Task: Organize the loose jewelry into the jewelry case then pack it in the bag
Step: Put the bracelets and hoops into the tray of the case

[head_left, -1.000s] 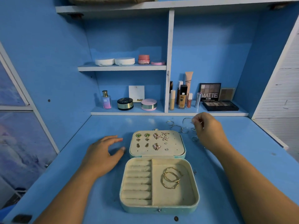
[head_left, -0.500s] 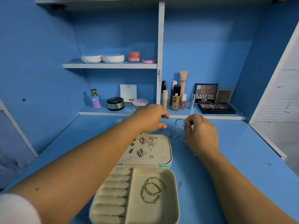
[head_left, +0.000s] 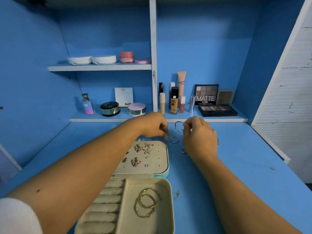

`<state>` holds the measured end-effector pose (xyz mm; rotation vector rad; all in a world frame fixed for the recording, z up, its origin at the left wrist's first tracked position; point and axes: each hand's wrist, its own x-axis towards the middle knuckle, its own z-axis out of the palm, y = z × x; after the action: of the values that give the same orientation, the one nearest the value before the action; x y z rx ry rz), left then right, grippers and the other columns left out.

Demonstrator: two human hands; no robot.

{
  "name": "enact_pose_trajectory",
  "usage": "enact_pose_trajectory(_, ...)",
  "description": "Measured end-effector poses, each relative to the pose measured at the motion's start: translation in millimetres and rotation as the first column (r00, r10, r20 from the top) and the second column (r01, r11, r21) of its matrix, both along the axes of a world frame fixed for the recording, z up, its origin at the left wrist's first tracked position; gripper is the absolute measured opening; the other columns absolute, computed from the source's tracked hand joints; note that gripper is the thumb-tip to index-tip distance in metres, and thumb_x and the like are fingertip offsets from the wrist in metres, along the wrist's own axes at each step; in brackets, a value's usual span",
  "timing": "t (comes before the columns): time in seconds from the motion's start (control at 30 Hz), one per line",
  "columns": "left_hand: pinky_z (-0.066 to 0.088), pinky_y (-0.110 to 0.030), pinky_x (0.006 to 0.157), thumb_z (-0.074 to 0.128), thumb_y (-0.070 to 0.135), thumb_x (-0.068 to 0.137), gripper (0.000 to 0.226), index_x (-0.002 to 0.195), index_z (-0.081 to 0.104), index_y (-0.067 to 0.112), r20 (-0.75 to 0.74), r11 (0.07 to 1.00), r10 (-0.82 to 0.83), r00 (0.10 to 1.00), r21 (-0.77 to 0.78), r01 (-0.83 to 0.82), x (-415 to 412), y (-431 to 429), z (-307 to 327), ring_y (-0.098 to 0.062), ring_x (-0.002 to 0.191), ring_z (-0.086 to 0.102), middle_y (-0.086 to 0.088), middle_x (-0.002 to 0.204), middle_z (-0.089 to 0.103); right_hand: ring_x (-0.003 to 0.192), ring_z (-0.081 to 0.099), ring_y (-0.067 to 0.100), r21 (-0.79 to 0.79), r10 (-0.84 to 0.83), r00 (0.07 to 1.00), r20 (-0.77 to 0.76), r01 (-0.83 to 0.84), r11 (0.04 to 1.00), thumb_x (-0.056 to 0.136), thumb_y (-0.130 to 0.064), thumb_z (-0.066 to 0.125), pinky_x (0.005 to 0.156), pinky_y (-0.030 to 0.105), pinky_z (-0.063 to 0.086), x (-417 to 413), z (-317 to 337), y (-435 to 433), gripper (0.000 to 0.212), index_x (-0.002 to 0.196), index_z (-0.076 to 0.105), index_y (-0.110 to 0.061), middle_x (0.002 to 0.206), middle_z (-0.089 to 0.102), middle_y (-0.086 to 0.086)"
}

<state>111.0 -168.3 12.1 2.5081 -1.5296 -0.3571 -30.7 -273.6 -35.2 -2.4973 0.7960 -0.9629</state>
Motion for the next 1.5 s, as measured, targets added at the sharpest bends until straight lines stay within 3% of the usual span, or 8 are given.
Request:
enact_pose_trajectory(0.23, 0.050, -0.026, 0.068, 0.070, 0.029, 0.089, 0.013, 0.096, 0.072, 0.019, -0.057, 0.949, 0.139, 0.989, -0.278, -0.149, -4.1, 40.8, -5.4, -0.008, 0.071, 0.057, 0.008, 0.082, 0.065, 0.094, 0.052, 0.025, -0.017, 0.064, 0.997, 0.035, -0.064, 0.998, 0.099, -0.025, 0.045, 0.078, 0.034, 0.031, 0.7, 0.7, 5.4, 0.016, 0.099, 0.057, -0.014, 0.099, 0.062, 0.003)
enact_pose_trajectory(0.47, 0.050, -0.023, 0.085, 0.077, 0.035, 0.081, 0.047, 0.124, 0.066, 0.019, 0.033, 0.999, 0.021, 0.999, -0.037, -0.020, -12.3, 19.6, -0.9, -0.007, 0.096, 0.062, 0.003, 0.116, 0.069, 0.091, 0.052, 0.025, -0.026, 0.050, 0.998, 0.035, -0.049, 0.998, 0.099, -0.026, 0.044, 0.077, 0.035, 0.032, 0.0, -1.4, 6.4, 0.018, 0.098, 0.057, -0.015, 0.097, 0.062, 0.003)
enact_pose_trajectory(0.73, 0.050, -0.022, 0.079, 0.081, 0.035, 0.076, 0.040, 0.110, 0.070, 0.018, 0.050, 0.997, 0.040, 0.998, 0.064, -0.043, -6.3, 3.5, 1.5, -0.010, 0.090, 0.062, 0.007, 0.101, 0.067, 0.094, 0.052, 0.024, -0.008, 0.057, 0.998, 0.019, -0.057, 0.998, 0.100, -0.028, 0.041, 0.080, 0.035, 0.033, 3.0, -3.6, 0.9, 0.019, 0.100, 0.056, -0.015, 0.099, 0.061, 0.002)
enact_pose_trajectory(0.87, 0.048, -0.021, 0.065, 0.081, 0.031, 0.077, 0.028, 0.099, 0.072, 0.018, -0.004, 0.996, 0.081, 0.997, -0.046, -0.081, -7.2, 8.3, -1.8, -0.007, 0.074, 0.062, 0.013, 0.080, 0.065, 0.093, 0.052, 0.024, 0.000, 0.057, 0.997, 0.046, -0.057, 0.998, 0.100, -0.027, 0.043, 0.079, 0.035, 0.032, -0.1, -3.8, -1.6, 0.019, 0.101, 0.057, -0.015, 0.099, 0.062, 0.002)
enact_pose_trajectory(1.07, 0.050, -0.029, 0.079, 0.066, 0.027, 0.091, 0.016, 0.102, 0.074, 0.019, 0.074, 0.918, 0.180, 0.981, -0.370, -0.141, -21.3, 35.0, 7.7, -0.003, 0.078, 0.056, 0.005, 0.089, 0.069, 0.086, 0.054, 0.027, -0.015, 0.135, 0.984, 0.114, -0.134, 0.991, 0.098, -0.023, 0.048, 0.077, 0.038, 0.038, -1.1, -3.2, -2.1, 0.015, 0.096, 0.059, -0.013, 0.095, 0.062, 0.004)
enact_pose_trajectory(1.2, 0.048, -0.019, 0.073, 0.066, 0.027, 0.091, 0.012, 0.098, 0.075, 0.021, 0.136, 0.850, 0.165, 0.977, -0.522, -0.071, -59.1, 84.8, 15.9, -0.004, 0.079, 0.059, 0.009, 0.087, 0.067, 0.079, 0.054, 0.026, -0.006, 0.211, 0.964, 0.160, -0.213, 0.977, 0.097, -0.022, 0.051, 0.073, 0.041, 0.045, -3.4, -2.3, -0.2, 0.012, 0.093, 0.059, -0.013, 0.092, 0.060, 0.002)
enact_pose_trajectory(1.37, 0.042, -0.010, 0.074, 0.067, 0.026, 0.090, 0.011, 0.095, 0.077, 0.029, 0.060, 0.930, 0.089, 0.994, -0.363, -0.062, -105.4, 142.9, 1.2, 0.004, 0.085, 0.058, 0.019, 0.084, 0.062, 0.077, 0.053, 0.022, 0.045, 0.285, 0.950, 0.132, -0.293, 0.955, 0.097, -0.024, 0.051, 0.066, 0.031, 0.039, -3.0, -0.8, 5.5, 0.014, 0.096, 0.058, -0.013, 0.090, 0.052, -0.005)
enact_pose_trajectory(1.5, 0.046, -0.022, 0.082, 0.066, 0.032, 0.091, 0.011, 0.096, 0.076, 0.032, 0.044, 0.966, 0.059, 0.997, -0.254, -0.046, -125.5, 152.7, -11.8, 0.003, 0.087, 0.053, 0.022, 0.080, 0.059, 0.077, 0.050, 0.019, 0.050, 0.309, 0.943, 0.125, -0.317, 0.947, 0.097, -0.024, 0.051, 0.065, 0.027, 0.035, -6.3, 0.6, 9.5, 0.013, 0.097, 0.057, -0.013, 0.092, 0.053, -0.003)
